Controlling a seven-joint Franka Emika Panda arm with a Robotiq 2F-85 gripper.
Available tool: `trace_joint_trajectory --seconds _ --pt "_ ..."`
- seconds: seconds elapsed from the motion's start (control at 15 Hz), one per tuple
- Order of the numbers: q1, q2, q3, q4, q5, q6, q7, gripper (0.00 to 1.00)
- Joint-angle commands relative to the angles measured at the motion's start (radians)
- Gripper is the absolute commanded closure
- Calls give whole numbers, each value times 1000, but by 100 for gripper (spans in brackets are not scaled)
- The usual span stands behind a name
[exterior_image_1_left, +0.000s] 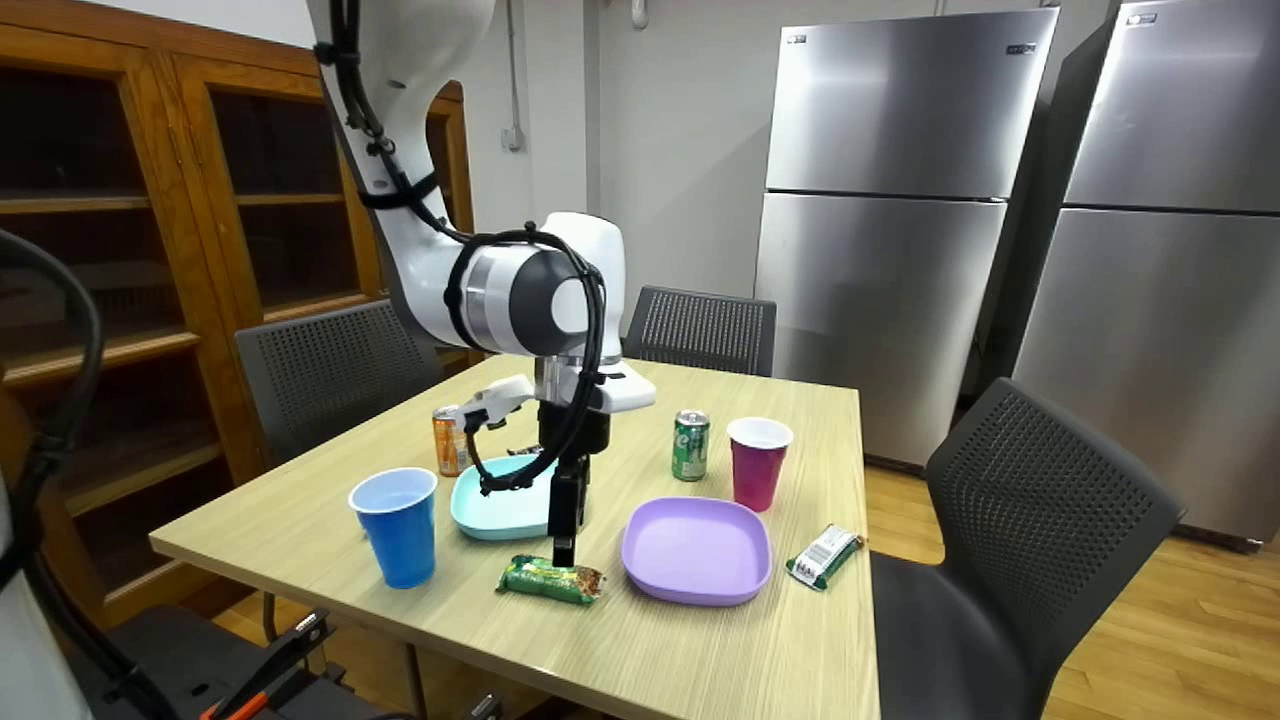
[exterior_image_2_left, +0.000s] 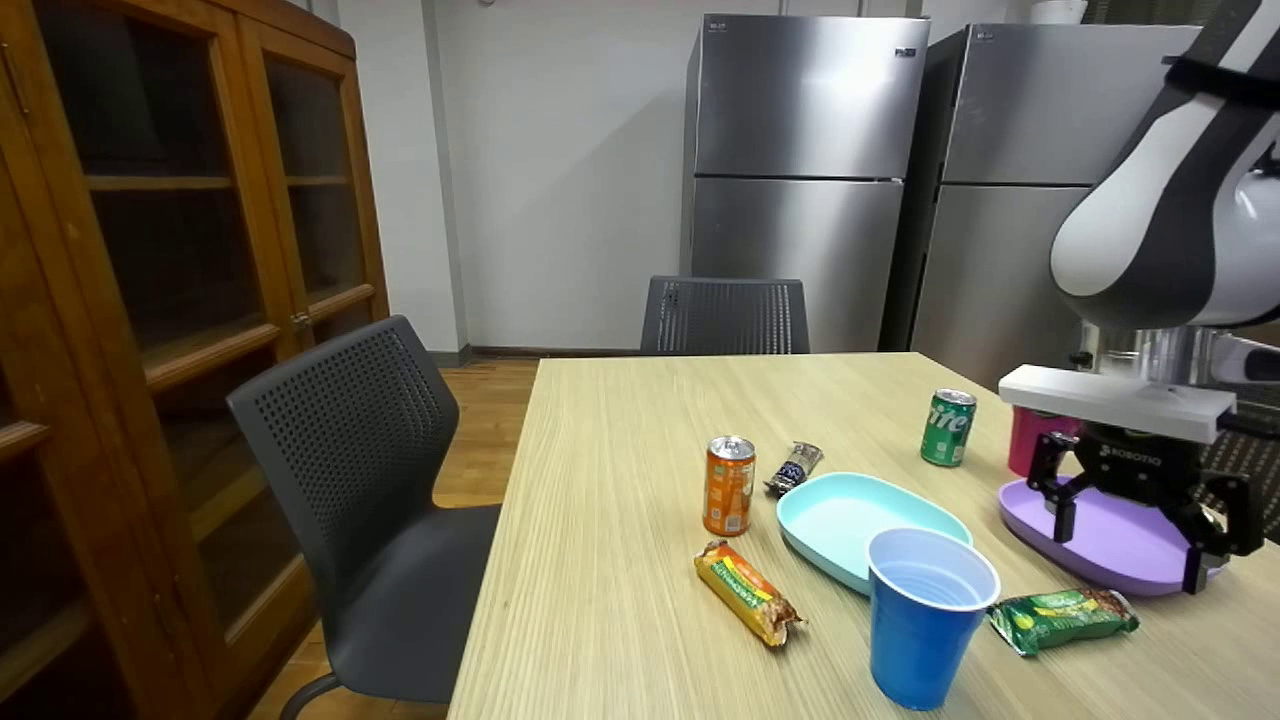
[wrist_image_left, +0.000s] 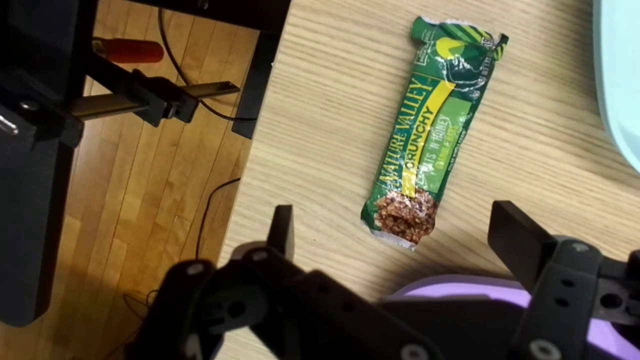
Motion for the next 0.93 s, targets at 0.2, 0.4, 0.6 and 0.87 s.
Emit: trace_joint_trajectory --seconds 0.2,0.4,0.6,0.87 --pt "42 25 -28 19 9 -2 7 0" --pt "42 25 -31 21 9 -2 7 0" --pt "55 55 -33 20 7 38 38 0" --pt "67 123 -23 29 53 98 25 0"
